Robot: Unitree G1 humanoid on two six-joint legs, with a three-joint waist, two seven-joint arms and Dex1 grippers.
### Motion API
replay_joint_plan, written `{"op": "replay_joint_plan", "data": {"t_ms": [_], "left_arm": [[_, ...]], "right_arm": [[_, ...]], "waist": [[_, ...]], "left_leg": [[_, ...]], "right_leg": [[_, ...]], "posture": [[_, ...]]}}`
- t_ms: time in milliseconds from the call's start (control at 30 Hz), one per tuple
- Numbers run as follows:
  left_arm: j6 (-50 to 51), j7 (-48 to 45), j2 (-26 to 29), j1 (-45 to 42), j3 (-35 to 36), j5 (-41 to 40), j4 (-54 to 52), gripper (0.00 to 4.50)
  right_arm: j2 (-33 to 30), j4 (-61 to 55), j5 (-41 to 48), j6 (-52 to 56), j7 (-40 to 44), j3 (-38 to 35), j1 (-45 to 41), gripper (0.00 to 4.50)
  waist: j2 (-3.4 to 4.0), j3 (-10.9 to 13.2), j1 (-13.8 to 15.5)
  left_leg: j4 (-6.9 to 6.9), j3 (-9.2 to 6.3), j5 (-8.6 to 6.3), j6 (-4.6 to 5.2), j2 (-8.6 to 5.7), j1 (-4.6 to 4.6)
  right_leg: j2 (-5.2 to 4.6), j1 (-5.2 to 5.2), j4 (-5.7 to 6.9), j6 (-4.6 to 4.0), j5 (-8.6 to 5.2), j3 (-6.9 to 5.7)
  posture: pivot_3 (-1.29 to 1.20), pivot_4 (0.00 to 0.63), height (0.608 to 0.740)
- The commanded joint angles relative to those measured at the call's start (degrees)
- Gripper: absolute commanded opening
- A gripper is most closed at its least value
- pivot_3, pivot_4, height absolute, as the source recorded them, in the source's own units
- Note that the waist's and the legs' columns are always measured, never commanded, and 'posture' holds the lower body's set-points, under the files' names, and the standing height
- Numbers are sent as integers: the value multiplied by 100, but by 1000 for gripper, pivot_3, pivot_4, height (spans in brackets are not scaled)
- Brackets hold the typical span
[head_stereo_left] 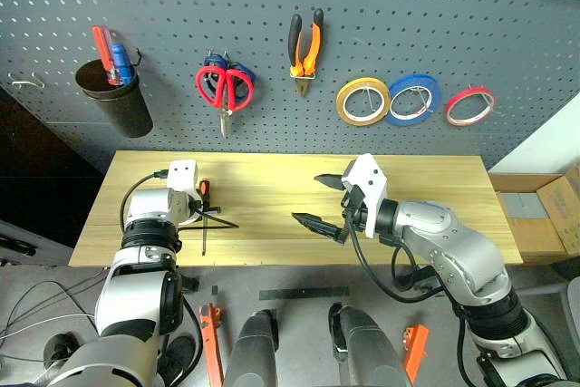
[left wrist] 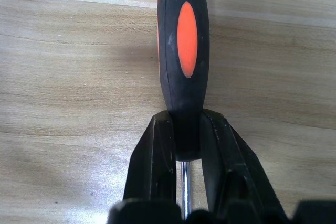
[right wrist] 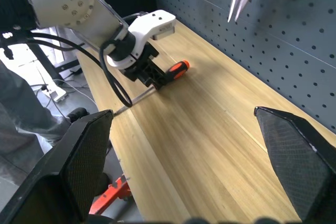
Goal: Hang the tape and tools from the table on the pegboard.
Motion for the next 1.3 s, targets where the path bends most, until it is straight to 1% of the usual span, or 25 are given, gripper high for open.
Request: {"op": "replay_joint_plan", "data": {"t_ms": [33, 133, 200, 267, 333, 367, 433, 500, 600, 667, 733, 767, 800, 867, 933, 1033, 1133, 1200, 1267, 1300], "left_arm": [[434, -104, 65, 433, -116, -65, -1316, 332], [1083, -217, 84, 956, -142, -229, -2676, 332], [1482, -345, 122, 1646, -110, -468, -4431, 332], [1506, -366, 154, 2241, -61, -547, -5744, 332], [1448, -320, 69, 2660, 135, -632, -6614, 332], [1463, -284, 10, 2782, 231, -677, -6868, 332], [974, -184, -175, 3091, 469, -697, -7361, 332], [-41, 25, -368, 3456, 710, -493, -7685, 332], [-1646, 449, -263, 4093, 603, 330, -7754, 332], [-2261, 810, -285, 4228, 608, 721, -7634, 332], [-2733, 955, -290, 4126, 600, 884, -7533, 332], [-2887, 1055, -315, 3998, 626, 929, -7479, 332], [-3020, 1145, -358, 3872, 652, 943, -7397, 332], [-3282, 1319, -389, 3572, 660, 1022, -7204, 332], [-3461, 1443, -417, 3294, 634, 1087, -6992, 332], [-3702, 1485, -437, 3095, 652, 1081, -6752, 332], [-3875, 1514, -361, 2813, 711, 1050, -6453, 332], [-3944, 1520, -308, 2397, 734, 971, -6056, 332], [-4040, 1487, -267, 1981, 754, 893, -5656, 332], [-4118, 1452, -221, 1722, 751, 857, -5403, 332]], "right_arm": [[33, -95, 85, -148, 146, -70, -89, 4500], [44, -129, 238, -174, 322, -174, -108, 4500], [113, -163, 586, -92, 499, -420, -207, 4500], [138, -42, 712, -135, 606, -533, -303, 4500], [148, 123, 716, -250, 691, -568, -390, 4500], [154, 180, 714, -293, 722, -578, -420, 4500], [194, 364, 760, -403, 806, -627, -514, 4500], [256, 544, 788, -535, 898, -660, -621, 4500], [351, 826, 708, -803, 1028, -621, -762, 4500], [420, 993, 651, -987, 1110, -575, -853, 4500], [469, 1156, 591, -1157, 1197, -522, -952, 4500], [479, 1217, 564, -1225, 1249, -506, -998, 4500], [484, 1283, 534, -1302, 1301, -492, -1030, 4500], [482, 1416, 503, -1406, 1390, -510, -1136, 4500], [507, 1591, 461, -1515, 1449, -538, -1276, 4500], [524, 1745, 393, -1675, 1521, -554, -1407, 4500], [562, 1901, 365, -1815, 1576, -551, -1523, 4500], [634, 2005, 321, -1929, 1571, -525, -1605, 4500], [724, 2132, 225, -2026, 1481, -516, -1679, 4500], [795, 2227, 147, -2094, 1383, -536, -1727, 4500]], "waist": [[0, 0, -4], [0, 0, -10], [-1, -1, -23], [-2, -2, -20], [-2, -4, -2], [-4, -6, 4], [-4, -15, 16], [-6, -26, 20], [-22, -65, 19], [-31, -136, 32], [-36, -212, 62], [-38, -256, 89], [-42, -313, 120], [-61, -483, 181], [-81, -599, 182], [-84, -758, 161], [-84, -880, 147], [-89, -914, 154], [-92, -926, 158], [-95, -937, 157]], "left_leg": [[-7, 3, 0, 0, 0, 0], [-34, 12, 1, -1, 0, 0], [-43, 10, 1, -1, 1, 0], [-51, -3, -3, -8, 3, 0], [-52, -15, -6, -12, 3, 0], [-52, -19, -6, -13, 2, 0], [-48, -16, -5, -13, 1, 1], [-46, -6, 3, -25, -1, 2], [-43, 6, 9, -34, -4, 3], [-46, 10, 9, -34, -5, 5], [-47, 10, 9, -34, -7, 4], [-46, 10, 9, -34, -8, 4], [-46, 12, 9, -34, -9, 4], [-45, 17, 9, -34, -15, 4], [-44, 25, 9, -35, -20, 6], [-44, 41, 9, -35, -23, 36], [-49, 60, 8, -35, -15, 81], [-47, 67, 8, -35, -5, 101], [-47, 75, 8, -35, 6, 105], [-45, 77, 9, -35, 9, 108]], "right_leg": [[0, -3, -1, 0, -1, 3], [-8, -18, 2, 4, -10, 13], [-9, -21, 4, 3, -19, 10], [-20, -25, 9, -2, -22, 12], [-26, -25, 7, -4, -23, 8], [-26, -25, 8, -5, -23, 6], [-25, -21, 7, -7, -26, 0], [-19, -17, 3, -7, -25, -1], [-20, -16, 4, -3, -20, 6], [-20, -17, 4, -5, -20, 6], [-17, -18, 3, -7, -21, 3], [-15, -17, 3, -6, -21, 2], [-14, -17, 2, -6, -20, 2], [-13, -13, -3, -5, -19, 2], [-13, -7, -8, -2, -15, 4], [-9, 21, -25, -2, 0, 6], [-1, 55, -32, -7, 4, 13], [10, 67, -27, -17, 10, 14], [20, 67, -22, -60, 12, 11], [24, 67, -15, -67, 18, 13]], "posture": [[-11, 289, 740], [-10, 285, 740], [-3, 264, 740], [7, 244, 740], [19, 228, 740], [19, 228, 740], [40, 204, 740], [48, 186, 740], [59, 156, 740], [64, 132, 740], [64, 107, 740], [64, 98, 740], [61, 70, 740], [56, 43, 740], [49, 31, 740], [46, 3, 740], [47, 0, 740], [52, 0, 740], [50, 0, 740], [51, 0, 740]]}}
